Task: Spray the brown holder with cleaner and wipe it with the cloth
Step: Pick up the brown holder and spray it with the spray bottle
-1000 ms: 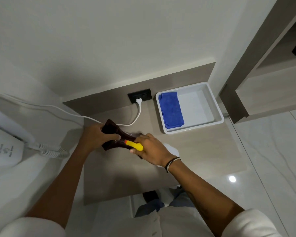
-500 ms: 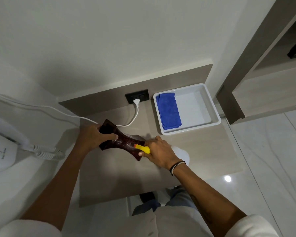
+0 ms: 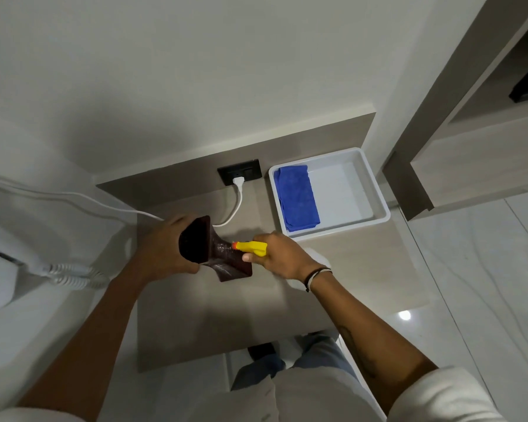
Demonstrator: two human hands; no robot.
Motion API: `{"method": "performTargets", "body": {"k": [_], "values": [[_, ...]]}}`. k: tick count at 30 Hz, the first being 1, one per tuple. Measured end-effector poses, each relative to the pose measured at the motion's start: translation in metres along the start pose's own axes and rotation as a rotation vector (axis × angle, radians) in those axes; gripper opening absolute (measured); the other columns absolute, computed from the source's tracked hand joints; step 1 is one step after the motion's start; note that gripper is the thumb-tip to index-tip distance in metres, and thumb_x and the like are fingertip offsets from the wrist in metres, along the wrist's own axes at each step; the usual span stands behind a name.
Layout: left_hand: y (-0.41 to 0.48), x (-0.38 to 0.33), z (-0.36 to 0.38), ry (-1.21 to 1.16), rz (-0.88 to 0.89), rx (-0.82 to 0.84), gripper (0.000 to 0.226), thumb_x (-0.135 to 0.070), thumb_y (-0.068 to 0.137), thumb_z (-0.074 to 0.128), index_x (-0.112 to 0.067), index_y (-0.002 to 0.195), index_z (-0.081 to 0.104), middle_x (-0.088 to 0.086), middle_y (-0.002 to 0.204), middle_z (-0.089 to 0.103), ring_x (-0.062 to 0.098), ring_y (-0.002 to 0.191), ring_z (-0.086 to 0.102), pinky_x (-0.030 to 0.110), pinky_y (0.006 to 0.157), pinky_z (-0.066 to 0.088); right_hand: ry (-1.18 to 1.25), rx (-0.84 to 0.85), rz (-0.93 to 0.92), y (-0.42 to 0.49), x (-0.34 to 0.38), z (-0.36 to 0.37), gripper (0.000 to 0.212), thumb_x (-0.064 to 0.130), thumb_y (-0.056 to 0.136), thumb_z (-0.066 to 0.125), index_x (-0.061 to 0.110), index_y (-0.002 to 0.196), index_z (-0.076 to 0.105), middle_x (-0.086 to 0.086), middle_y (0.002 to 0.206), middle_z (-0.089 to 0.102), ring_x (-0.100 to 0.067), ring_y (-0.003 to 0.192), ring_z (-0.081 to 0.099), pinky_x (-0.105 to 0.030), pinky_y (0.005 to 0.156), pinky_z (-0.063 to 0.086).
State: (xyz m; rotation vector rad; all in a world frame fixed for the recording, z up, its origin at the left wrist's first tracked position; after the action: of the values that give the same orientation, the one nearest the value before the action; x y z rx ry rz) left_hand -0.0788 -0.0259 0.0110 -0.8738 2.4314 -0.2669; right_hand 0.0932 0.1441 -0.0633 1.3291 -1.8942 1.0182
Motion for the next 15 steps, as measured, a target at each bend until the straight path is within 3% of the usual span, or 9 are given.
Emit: {"method": "performTargets", "body": {"k": [4, 9, 11, 15], "values": [[-0.003, -0.001, 0.000, 0.023, -0.022, 0.001, 0.120, -0.048, 0.045, 0.085, -0.023, 0.155, 0.047, -0.001, 0.144, 0.054, 0.024, 0.126, 0.055, 0.043, 0.099, 0.055, -0.091, 0.017, 0.087, -0.001, -0.020, -0.005, 0.037, 0.049, 0.098, 0.070, 0.014, 0.111, 0.066, -0.009, 0.102, 0.073, -0.026, 0.090, 0.068, -0.040, 0.079, 0.055], [-0.003, -0.005, 0.004, 0.081, -0.032, -0.024, 0.116, -0.048, 0.048, 0.087, -0.019, 0.153, 0.048, 0.000, 0.143, 0.052, 0.023, 0.125, 0.053, 0.038, 0.096, 0.052, 0.045, -0.162, 0.101, -0.008, -0.025, -0.056, 0.032, 0.039, 0.101, 0.068, 0.016, 0.124, 0.065, -0.008, 0.112, 0.071, -0.019, 0.097, 0.065, -0.035, 0.082, 0.052], [-0.002, -0.008, 0.005, 0.103, -0.041, -0.043, 0.113, -0.045, 0.050, 0.090, -0.017, 0.152, 0.049, 0.002, 0.144, 0.052, 0.024, 0.126, 0.052, 0.037, 0.098, 0.050, 0.002, -0.247, 0.115, -0.008, -0.027, -0.090, 0.026, 0.034, 0.101, 0.069, 0.014, 0.117, 0.064, -0.009, 0.110, 0.070, -0.026, 0.095, 0.067, -0.042, 0.083, 0.056], [0.000, -0.015, 0.008, 0.130, -0.066, -0.073, 0.111, -0.050, 0.047, 0.084, -0.015, 0.148, 0.054, 0.006, 0.143, 0.055, 0.029, 0.128, 0.053, 0.042, 0.102, 0.049, -0.126, -0.390, 0.081, -0.005, -0.033, -0.161, 0.037, 0.043, 0.103, 0.064, 0.016, 0.129, 0.063, -0.008, 0.117, 0.072, -0.027, 0.102, 0.067, -0.044, 0.088, 0.057]]}}
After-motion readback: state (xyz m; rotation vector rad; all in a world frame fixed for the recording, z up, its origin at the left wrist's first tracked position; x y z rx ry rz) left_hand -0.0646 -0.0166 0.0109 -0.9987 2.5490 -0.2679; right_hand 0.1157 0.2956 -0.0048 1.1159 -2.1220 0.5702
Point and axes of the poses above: each hand's wrist, its own y-axis towards the middle knuckle, its own z-axis out of the palm, x = y × z, the point moved 6 cm from there along y, towards the middle knuckle
